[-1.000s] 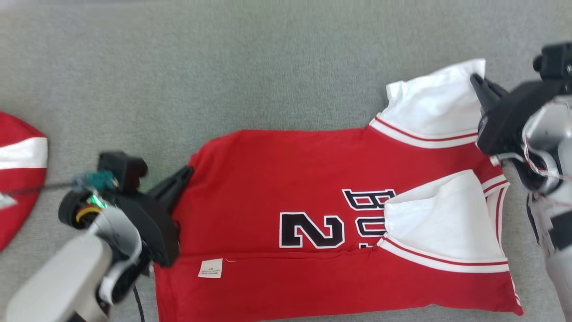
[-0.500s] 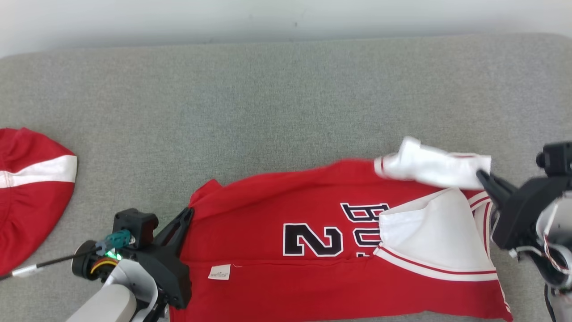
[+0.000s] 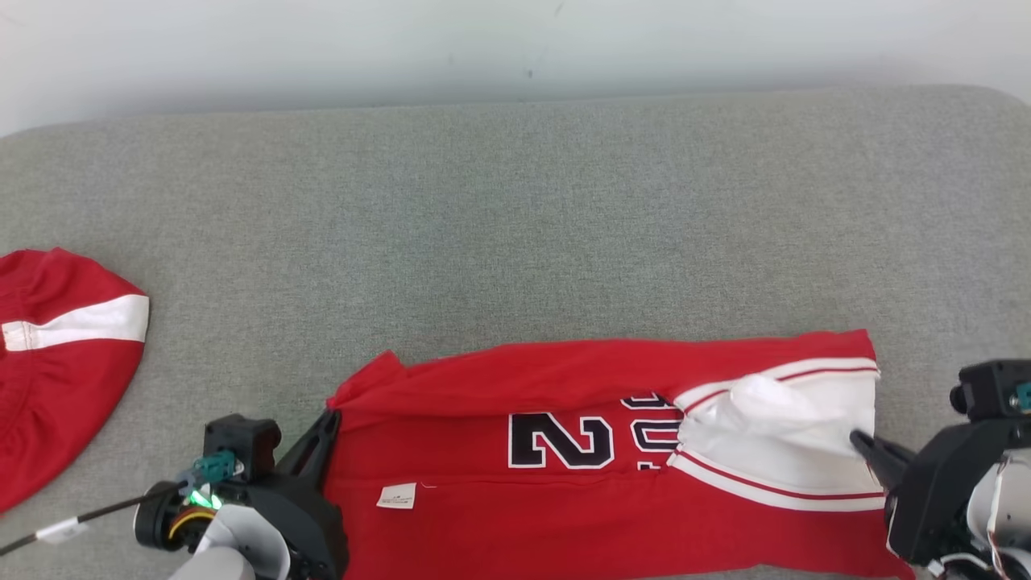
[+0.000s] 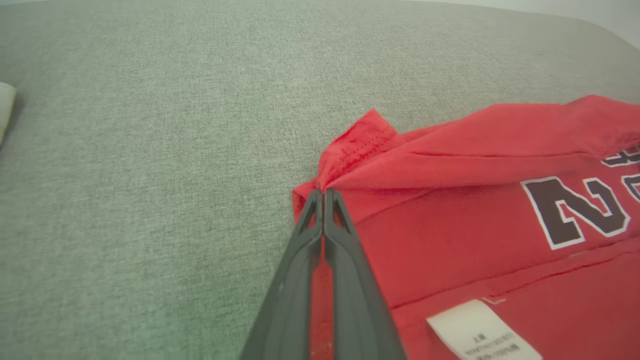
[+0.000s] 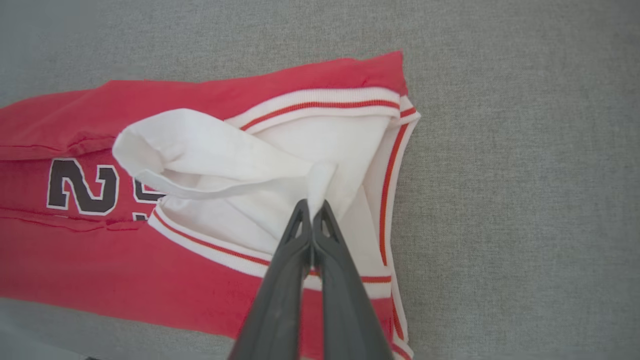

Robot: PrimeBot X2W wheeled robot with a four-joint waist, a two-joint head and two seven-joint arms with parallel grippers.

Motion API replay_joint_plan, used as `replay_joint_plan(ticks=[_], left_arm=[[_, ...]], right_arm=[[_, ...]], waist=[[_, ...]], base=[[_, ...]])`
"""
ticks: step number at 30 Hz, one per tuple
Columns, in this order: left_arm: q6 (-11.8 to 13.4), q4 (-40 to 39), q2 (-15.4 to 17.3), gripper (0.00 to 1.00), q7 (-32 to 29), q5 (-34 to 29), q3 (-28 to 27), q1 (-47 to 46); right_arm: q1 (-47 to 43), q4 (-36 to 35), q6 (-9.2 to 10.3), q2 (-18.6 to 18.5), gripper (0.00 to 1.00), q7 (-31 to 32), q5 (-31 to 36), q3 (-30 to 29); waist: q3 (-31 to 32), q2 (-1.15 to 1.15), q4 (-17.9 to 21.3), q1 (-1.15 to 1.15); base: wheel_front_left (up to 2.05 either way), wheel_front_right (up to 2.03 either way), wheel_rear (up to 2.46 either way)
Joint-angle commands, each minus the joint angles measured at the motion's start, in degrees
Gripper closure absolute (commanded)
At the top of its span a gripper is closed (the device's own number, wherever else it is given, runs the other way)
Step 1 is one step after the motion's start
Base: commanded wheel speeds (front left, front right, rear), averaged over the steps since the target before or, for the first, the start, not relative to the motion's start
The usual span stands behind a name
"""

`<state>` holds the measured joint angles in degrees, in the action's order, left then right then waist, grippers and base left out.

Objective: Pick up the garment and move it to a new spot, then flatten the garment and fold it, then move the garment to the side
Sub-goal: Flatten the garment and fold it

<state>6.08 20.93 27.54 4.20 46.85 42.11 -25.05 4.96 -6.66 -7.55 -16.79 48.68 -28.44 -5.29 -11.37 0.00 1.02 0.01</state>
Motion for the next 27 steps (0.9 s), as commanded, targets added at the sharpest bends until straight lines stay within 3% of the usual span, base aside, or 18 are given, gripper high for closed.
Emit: replay_joint_plan(ticks=[1,8,9,10,11,12,13,14,22,27], left_arm=[[0.47,0.00,-0.22,1.00,0.33,0.74,-0.14,1.24],[1.82,-1.19,-0.65,1.00,0.64,1.55,-0.37,3.57],[2.00,-1.34,-0.71,0.89,0.80,1.63,-0.41,3.88],[2.00,-1.39,-0.73,0.47,0.87,1.70,-0.36,4.18],[2.00,-1.39,-0.73,0.47,0.87,1.70,-0.36,4.18],[2.10,-1.41,-0.86,0.00,1.18,1.78,-0.42,4.37],[2.24,-1.45,-1.01,0.00,1.54,2.02,-0.63,4.54],[2.29,-1.36,-1.13,0.00,1.88,2.07,-0.64,4.83],[3.08,-1.79,-3.18,0.00,8.37,4.19,-3.39,9.50],[4.44,-6.52,-5.61,0.00,11.01,-2.46,-10.53,13.35]], right_arm=[[-1.39,-1.02,0.14,0.60,1.00,0.83,0.60,-0.55],[-4.85,-2.93,0.14,2.48,1.00,3.70,2.68,-1.57],[-5.43,-2.69,0.14,2.94,1.00,4.23,2.78,-1.78],[-5.80,-2.64,0.14,3.35,1.00,4.57,3.00,-1.87],[-5.80,-2.64,0.14,3.35,1.00,4.57,3.00,-1.87],[-5.83,-2.83,0.14,3.88,0.79,4.37,3.07,-2.14],[-5.86,-2.71,0.14,4.54,0.18,4.23,3.25,-2.73],[-6.14,-2.39,0.14,5.09,0.00,4.54,3.54,-2.97],[-7.94,-3.19,0.14,6.81,0.00,3.43,4.65,-3.79],[-9.41,-4.18,0.14,8.48,0.00,-0.78,3.68,-5.85]], waist=[[0.34,0.00,-0.13,-0.01],[1.23,0.00,-0.50,-0.01],[1.39,0.00,-0.55,-0.01],[1.53,0.00,-0.58,-0.01],[1.53,0.00,-0.58,-0.01],[1.68,0.00,-0.61,-0.01],[1.83,0.00,-0.63,-0.01],[2.09,0.00,-0.64,-0.01],[5.04,0.00,-0.65,-0.01],[7.24,0.00,-1.56,-0.01]], base=[[0.00,0.00,0.00],[0.00,0.00,0.00],[0.00,0.00,0.00],[0.00,0.00,0.00],[0.00,0.00,0.00],[0.00,0.00,0.00],[0.00,0.00,0.00],[0.00,0.00,0.00],[0.00,0.00,0.00],[0.00,0.00,0.00]])
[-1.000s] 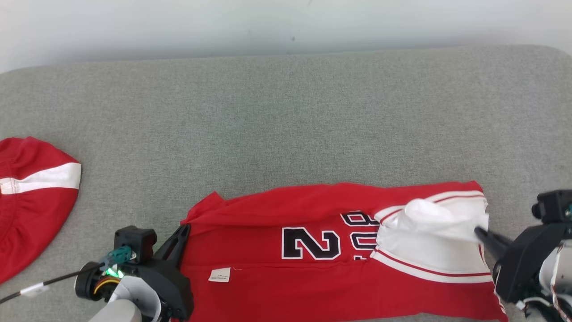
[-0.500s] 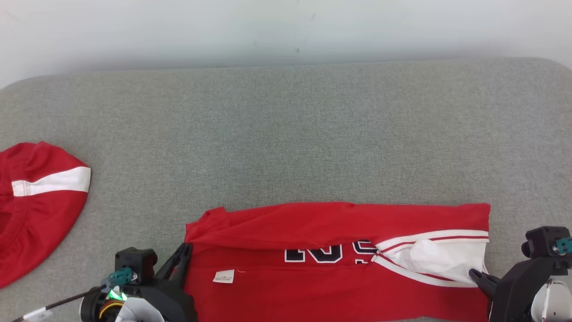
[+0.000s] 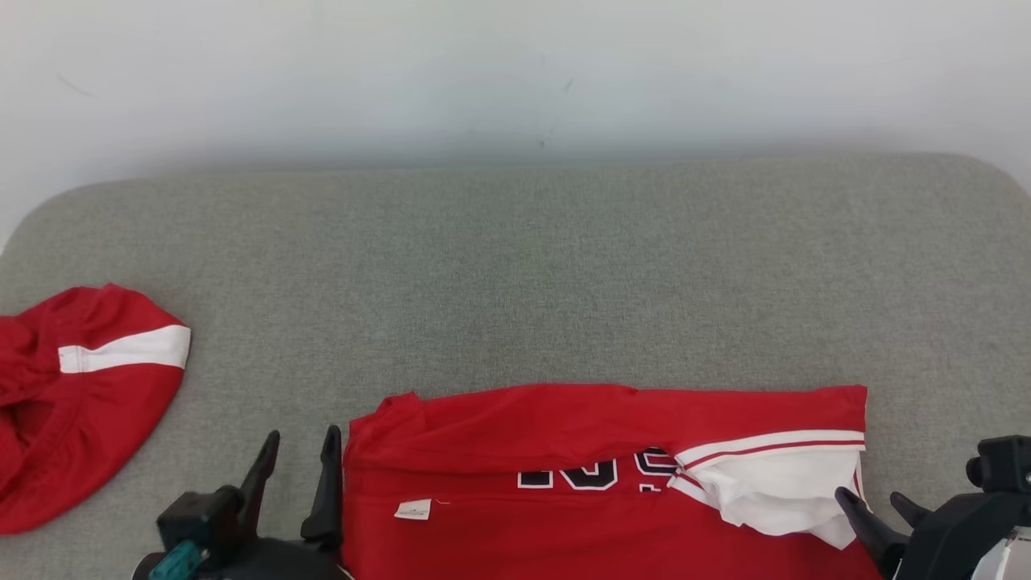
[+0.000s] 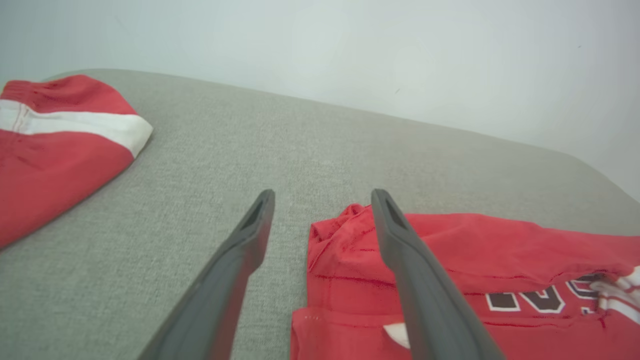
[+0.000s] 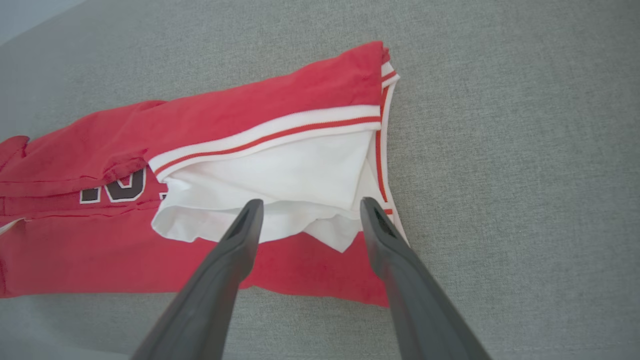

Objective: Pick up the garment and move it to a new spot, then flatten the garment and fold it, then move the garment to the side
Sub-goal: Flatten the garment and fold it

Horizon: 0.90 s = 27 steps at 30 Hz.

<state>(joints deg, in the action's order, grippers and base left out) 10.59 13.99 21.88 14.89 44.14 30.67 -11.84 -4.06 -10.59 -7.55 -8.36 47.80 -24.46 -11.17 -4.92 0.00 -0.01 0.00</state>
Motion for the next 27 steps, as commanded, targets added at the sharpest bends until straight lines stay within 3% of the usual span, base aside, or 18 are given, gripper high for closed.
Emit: replay_joint_plan(ticks=[1,7,13,21,27], left_arm=[[-0.14,-1.36,-1.01,0.00,0.28,-1.83,-1.58,1.85],[-2.31,-9.90,-7.87,0.00,0.28,-14.26,-16.07,11.03],[-8.25,-13.39,-13.35,0.00,0.29,-24.14,-24.99,16.59],[-15.20,-13.81,-17.65,0.00,0.30,-31.45,-30.55,19.67],[-16.61,-12.90,-18.54,0.00,0.31,-32.87,-31.09,19.62]], right_arm=[[-0.71,-0.20,0.14,0.46,0.00,-0.77,-0.15,-0.45],[0.00,1.81,0.14,2.94,0.00,-4.13,0.17,-3.40],[1.98,7.01,0.14,3.48,0.00,-6.29,1.55,-5.43],[6.93,16.01,0.14,1.57,0.00,-10.12,1.51,-6.50],[9.88,20.50,0.14,1.10,0.00,-10.23,2.15,-6.84]], waist=[[1.23,0.00,-0.70,0.00],[2.53,0.00,-1.26,0.00],[3.12,0.00,-1.41,0.00],[2.51,0.00,-1.79,0.00],[1.76,0.00,-2.07,0.00]], base=[[0.00,0.00,0.00],[0.00,0.00,0.00],[0.00,0.00,0.00],[0.00,0.00,0.00],[0.00,0.00,0.00]])
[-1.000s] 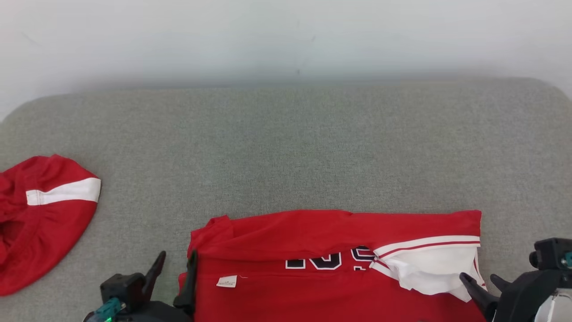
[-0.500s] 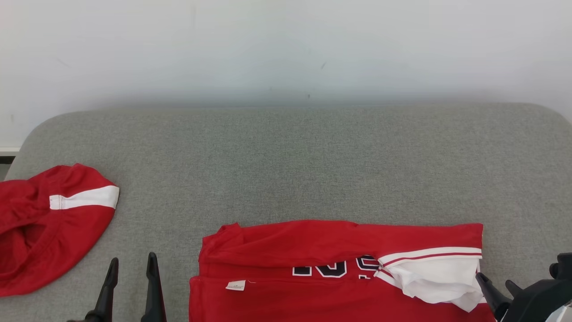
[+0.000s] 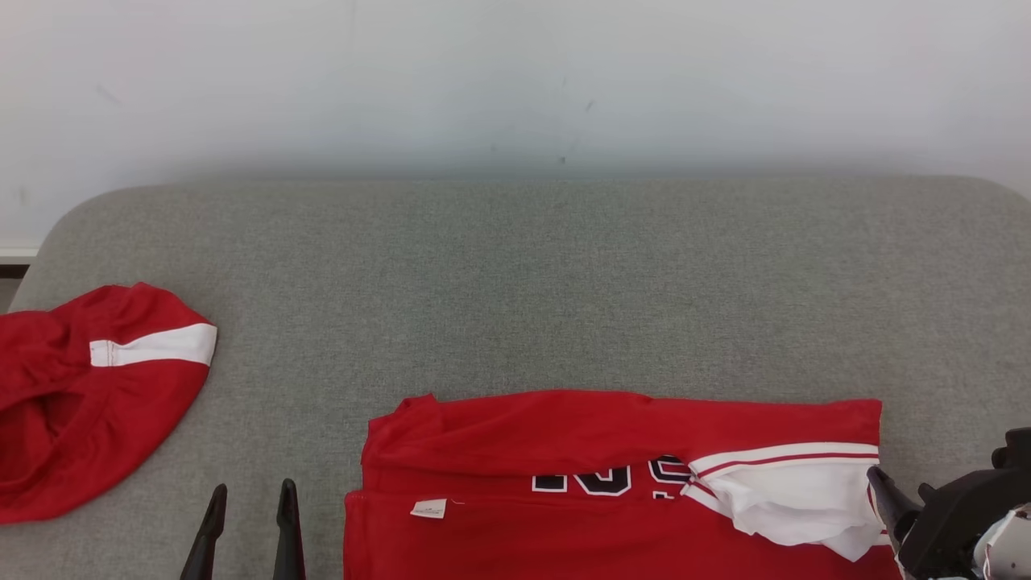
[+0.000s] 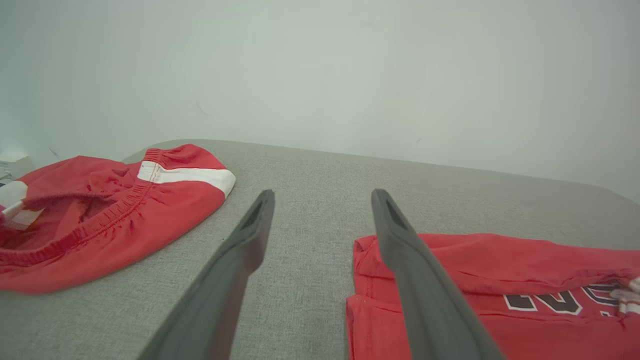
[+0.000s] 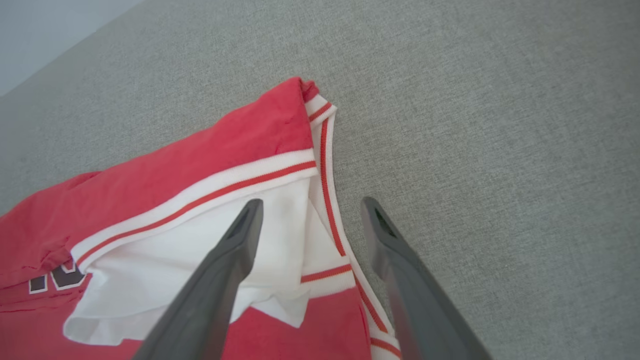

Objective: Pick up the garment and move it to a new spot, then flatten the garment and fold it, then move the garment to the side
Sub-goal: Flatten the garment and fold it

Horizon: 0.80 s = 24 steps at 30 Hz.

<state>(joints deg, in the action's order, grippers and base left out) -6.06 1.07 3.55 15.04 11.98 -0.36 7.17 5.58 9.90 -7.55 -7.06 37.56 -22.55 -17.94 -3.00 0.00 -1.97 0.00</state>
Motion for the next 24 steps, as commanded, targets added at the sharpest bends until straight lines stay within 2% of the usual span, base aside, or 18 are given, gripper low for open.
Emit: replay_joint_plan(ticks=[1,4,15,23,24], left_arm=[[-0.22,0.18,-0.33,0.00,0.16,-0.81,-0.10,0.43],[-0.51,-0.04,-0.52,0.00,0.16,-0.87,-0.35,-0.26],[-1.15,0.34,-0.69,0.00,0.16,-0.73,-0.16,-1.79],[-1.32,0.89,-0.70,0.00,0.17,-0.04,0.48,-2.59],[-1.33,0.97,-0.70,0.00,0.17,0.07,0.54,-2.50]], right_arm=[[0.70,0.99,0.14,-0.38,0.00,0.12,0.72,-0.27],[2.04,3.60,0.14,-1.11,0.00,0.11,2.45,0.62],[6.78,14.38,0.14,0.23,0.00,-2.52,5.34,2.27],[8.34,19.70,0.14,1.64,0.00,-1.14,8.61,1.69],[8.42,19.98,0.14,1.76,0.48,-0.85,8.55,1.94]], waist=[[-0.35,0.00,-0.23,0.00],[-0.97,0.00,-0.44,0.00],[-3.91,0.00,-1.53,0.00],[-4.77,0.00,-2.30,0.00],[-4.80,0.00,-2.31,0.00]], base=[[0.00,0.00,0.00],[0.00,0.00,0.00],[0.00,0.00,0.00],[0.00,0.00,0.00],[0.00,0.00,0.00]])
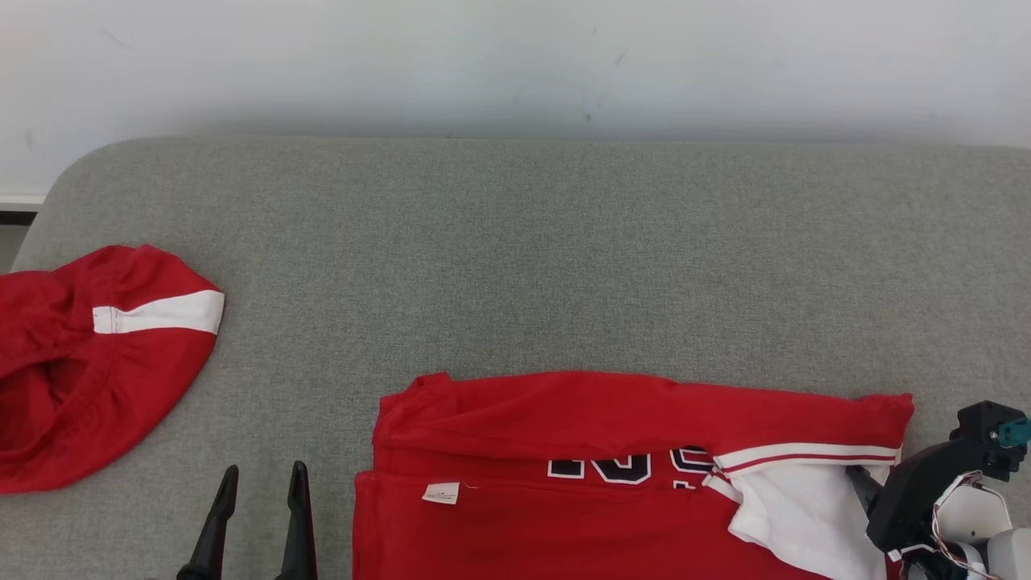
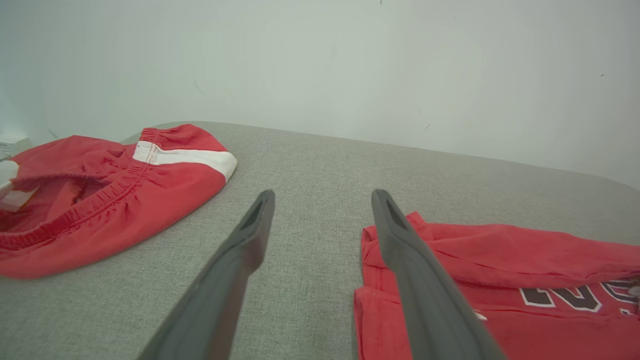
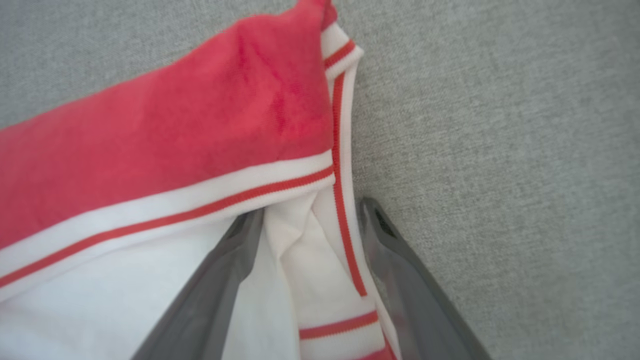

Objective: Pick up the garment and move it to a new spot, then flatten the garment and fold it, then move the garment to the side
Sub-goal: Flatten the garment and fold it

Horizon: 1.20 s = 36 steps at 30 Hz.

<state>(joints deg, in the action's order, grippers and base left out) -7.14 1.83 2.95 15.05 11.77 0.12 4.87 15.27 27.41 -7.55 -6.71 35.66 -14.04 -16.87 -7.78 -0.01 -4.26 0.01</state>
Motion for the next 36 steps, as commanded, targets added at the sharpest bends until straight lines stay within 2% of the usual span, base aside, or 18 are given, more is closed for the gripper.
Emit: replay_joint_plan(ticks=[1,2,8,14,19,26,31,36], left_arm=[[-0.27,0.27,-0.11,0.00,0.15,0.38,0.10,-0.17],[-0.28,0.32,-0.10,0.00,0.15,0.43,0.11,-0.18],[-0.31,0.52,-0.10,0.00,0.16,0.47,0.13,0.04],[-0.25,0.60,-0.10,0.00,0.16,0.65,0.16,0.67],[0.03,0.65,-0.09,0.00,0.16,0.88,0.47,1.27],[0.22,0.87,-0.09,0.00,0.16,1.03,0.93,2.10],[0.59,0.94,-0.09,0.00,0.16,1.22,1.17,2.58],[0.82,1.29,-0.10,0.00,0.16,1.53,1.52,3.34]], right_arm=[[-1.06,2.59,0.14,1.47,0.89,1.11,0.04,1.18],[-0.94,2.67,0.13,1.49,1.00,1.05,0.01,1.45],[-0.13,1.18,0.18,-0.64,1.00,-1.31,0.89,0.33],[-0.77,-2.42,0.19,-3.74,1.00,-3.00,3.31,-4.71],[-2.09,-7.29,0.16,-5.07,1.00,-1.98,6.13,-10.57],[-4.91,-12.61,0.15,-5.61,1.00,1.08,8.03,-14.39],[-7.63,-18.07,0.15,-4.03,1.00,3.67,7.42,-13.46],[-10.01,-23.40,0.15,-2.70,1.00,6.60,4.69,-8.28]], waist=[[-0.03,0.01,-0.01,-0.01],[-0.03,0.01,0.00,-0.01],[0.33,0.01,0.36,-0.01],[1.38,0.01,0.79,-0.01],[2.37,0.01,1.39,-0.01],[3.55,0.01,1.73,-0.01],[4.62,0.01,2.05,-0.01],[5.45,0.01,2.28,-0.01]], base=[[0.00,0.00,0.00],[0.00,0.00,0.00],[0.00,0.00,0.00],[0.00,0.00,0.00],[0.00,0.00,0.00],[0.00,0.00,0.00],[0.00,0.00,0.00],[0.00,0.00,0.00]])
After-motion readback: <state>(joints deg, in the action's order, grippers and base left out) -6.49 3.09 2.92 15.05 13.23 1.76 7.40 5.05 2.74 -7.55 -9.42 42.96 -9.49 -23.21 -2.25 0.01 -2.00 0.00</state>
